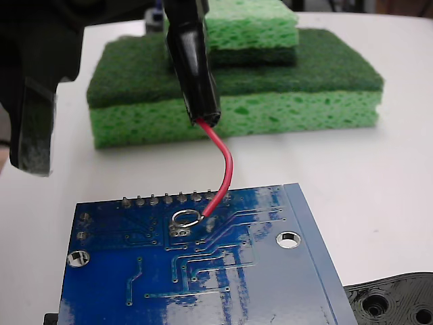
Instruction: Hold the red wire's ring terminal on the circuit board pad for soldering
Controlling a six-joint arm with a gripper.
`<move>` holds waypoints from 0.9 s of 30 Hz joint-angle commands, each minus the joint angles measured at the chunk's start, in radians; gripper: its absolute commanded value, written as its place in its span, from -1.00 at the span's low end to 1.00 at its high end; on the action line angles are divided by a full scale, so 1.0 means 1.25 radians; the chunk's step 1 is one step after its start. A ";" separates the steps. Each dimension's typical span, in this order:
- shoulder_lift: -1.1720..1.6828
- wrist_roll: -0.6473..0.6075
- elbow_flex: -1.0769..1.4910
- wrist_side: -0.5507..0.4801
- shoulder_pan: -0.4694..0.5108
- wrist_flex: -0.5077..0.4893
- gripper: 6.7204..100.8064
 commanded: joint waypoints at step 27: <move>-0.009 -0.005 -0.001 -0.023 0.010 -0.012 0.99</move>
